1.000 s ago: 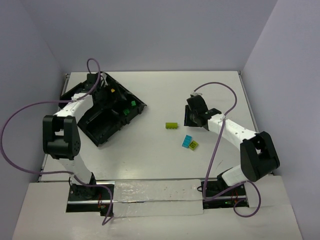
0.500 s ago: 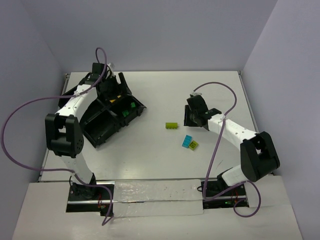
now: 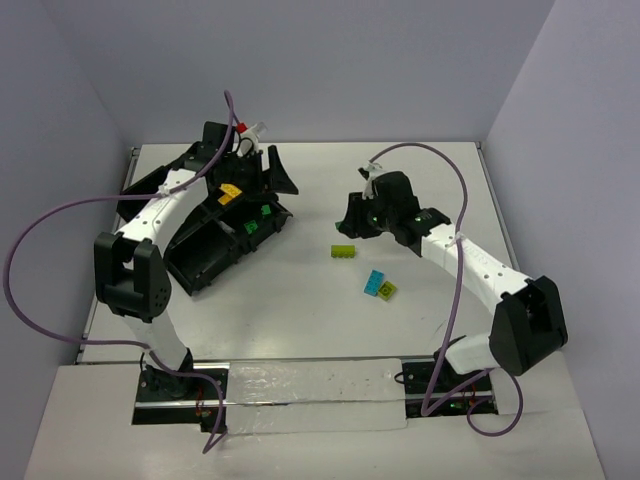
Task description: Sort the legos into containers by color
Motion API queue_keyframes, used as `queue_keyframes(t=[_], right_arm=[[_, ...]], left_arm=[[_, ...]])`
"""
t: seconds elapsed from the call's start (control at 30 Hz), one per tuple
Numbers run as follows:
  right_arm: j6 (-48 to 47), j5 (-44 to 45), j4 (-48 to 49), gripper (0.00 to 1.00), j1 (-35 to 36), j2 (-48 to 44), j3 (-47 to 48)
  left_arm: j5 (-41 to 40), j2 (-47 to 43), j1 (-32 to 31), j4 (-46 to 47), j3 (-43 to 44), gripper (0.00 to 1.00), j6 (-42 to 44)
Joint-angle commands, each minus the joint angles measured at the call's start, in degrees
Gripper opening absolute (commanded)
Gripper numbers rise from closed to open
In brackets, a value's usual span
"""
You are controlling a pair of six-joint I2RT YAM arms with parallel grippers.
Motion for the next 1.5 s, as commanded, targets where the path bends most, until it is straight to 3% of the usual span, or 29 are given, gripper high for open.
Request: queue_keyframes(t=[0.0, 0.2, 0.43, 0.7, 0.93, 1.07, 1.17, 1.23, 1.4, 1.47], right_arm=[[-5.2, -4.2, -1.8, 0.17, 4.5, 2.8, 7.0], [-5.4, -5.2, -1.5, 0.17, 10.2, 8.9, 13.1], [-4.4, -3.8, 0.4, 0.17, 14.9, 20.9, 26.8], [-2.0, 5.2, -3.7, 0.19, 16.7, 37.9, 44.1], [-2.0, 5.4, -8.0, 0.21, 17.0, 47.3, 58.4], [-1.9, 5.1, -9.0, 0.31, 17.3, 51.9, 63.5], [-2.4, 4.5, -9.8, 0.49, 17.6, 53.1, 65.6], [-3.0, 4.8, -9.2, 0.83, 18.0, 52.4, 65.6], [-4.1, 8.5, -8.2, 0.86, 18.0, 47.0, 62.9], [-4.2, 10.8, -5.4, 0.86, 17.2, 41.6, 56.8]], left_arm=[[-2.6, -3.2, 4.2, -1.6, 3.1, 0.87, -0.5], [-8.0, -6.3, 12.6, -7.5, 2.6, 0.87, 0.0], [-19.5, -9.5, 13.9, -9.2, 0.5, 0.87, -3.5], [-36.6, -14.8, 14.0, -9.7, -0.7, 0.88, -5.5], [-37.6, -16.5, 14.0, -9.8, -1.3, 0.88, -5.4], [-36.7, -17.0, 14.0, -9.4, -2.1, 0.88, -5.6], [-36.2, -17.2, 14.0, -9.1, -2.6, 0.89, -5.7], [-35.7, -17.2, 14.0, -9.1, -2.9, 0.90, -5.5], [-34.3, -17.2, 13.9, -8.1, -4.0, 0.91, -5.5], [-34.3, -17.1, 13.5, -7.8, -4.3, 0.91, -5.3]])
